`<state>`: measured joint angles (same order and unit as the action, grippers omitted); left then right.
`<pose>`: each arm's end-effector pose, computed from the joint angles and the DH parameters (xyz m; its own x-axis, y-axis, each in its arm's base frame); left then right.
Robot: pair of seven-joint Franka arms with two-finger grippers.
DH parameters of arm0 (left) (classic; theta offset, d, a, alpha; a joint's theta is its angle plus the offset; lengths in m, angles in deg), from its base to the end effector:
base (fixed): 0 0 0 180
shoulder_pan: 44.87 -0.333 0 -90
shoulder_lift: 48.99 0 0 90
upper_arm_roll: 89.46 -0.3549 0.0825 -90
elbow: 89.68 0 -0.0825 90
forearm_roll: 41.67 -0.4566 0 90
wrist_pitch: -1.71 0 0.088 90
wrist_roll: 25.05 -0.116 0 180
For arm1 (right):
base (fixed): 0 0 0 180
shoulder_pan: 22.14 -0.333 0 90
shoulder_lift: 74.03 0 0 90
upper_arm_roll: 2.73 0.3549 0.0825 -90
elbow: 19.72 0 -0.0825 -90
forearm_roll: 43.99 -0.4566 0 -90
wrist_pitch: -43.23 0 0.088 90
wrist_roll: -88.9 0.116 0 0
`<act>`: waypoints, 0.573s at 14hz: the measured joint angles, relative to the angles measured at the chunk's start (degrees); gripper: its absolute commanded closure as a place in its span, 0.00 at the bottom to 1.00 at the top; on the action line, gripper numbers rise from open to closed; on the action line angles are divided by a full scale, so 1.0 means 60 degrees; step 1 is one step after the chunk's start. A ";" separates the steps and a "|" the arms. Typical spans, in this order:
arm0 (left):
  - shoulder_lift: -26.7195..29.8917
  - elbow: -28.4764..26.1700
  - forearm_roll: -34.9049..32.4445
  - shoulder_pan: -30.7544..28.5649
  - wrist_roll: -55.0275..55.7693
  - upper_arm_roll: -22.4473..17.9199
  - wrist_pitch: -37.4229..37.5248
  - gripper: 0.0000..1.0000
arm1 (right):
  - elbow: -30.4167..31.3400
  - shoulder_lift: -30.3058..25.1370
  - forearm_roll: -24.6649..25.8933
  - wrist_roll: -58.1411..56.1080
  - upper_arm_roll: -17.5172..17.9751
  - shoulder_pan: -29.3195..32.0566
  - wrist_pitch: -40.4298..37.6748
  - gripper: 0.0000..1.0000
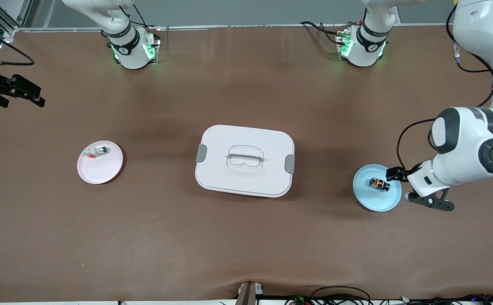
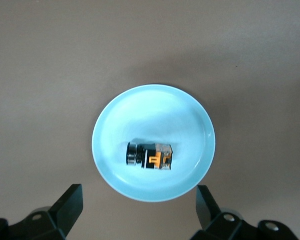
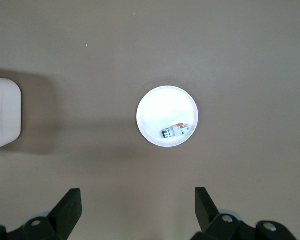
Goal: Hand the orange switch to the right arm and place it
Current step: 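Lower the left gripper over the orange switch on the blue plate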
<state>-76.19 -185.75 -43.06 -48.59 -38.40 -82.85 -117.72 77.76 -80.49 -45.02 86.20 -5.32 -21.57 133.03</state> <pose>0.7422 -0.0279 0.3098 0.9579 -0.2820 -0.0545 -0.2797 -0.9590 0.0461 0.5847 -0.0316 0.6514 0.9998 -0.0076 -0.0203 -0.0081 -0.9997 -0.0240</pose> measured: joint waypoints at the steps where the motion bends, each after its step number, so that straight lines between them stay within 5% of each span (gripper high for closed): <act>1: -0.0122 -0.0011 0.0000 0.0007 -0.0078 0.0002 -0.0105 0.00 | 0.0000 0.0000 0.0000 -0.0013 -0.0009 0.0014 -0.0001 0.00; 8: -0.0717 -0.0320 -0.0345 0.0012 -0.0392 0.0002 -0.0824 0.00 | 0.0000 0.0000 0.0007 -0.0035 0.0046 0.0028 0.0023 0.00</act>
<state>-80.49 -187.67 -45.13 -48.52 -40.75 -82.84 -122.66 77.76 -80.49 -44.98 85.99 -5.04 -21.40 133.17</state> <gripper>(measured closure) 0.000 0.000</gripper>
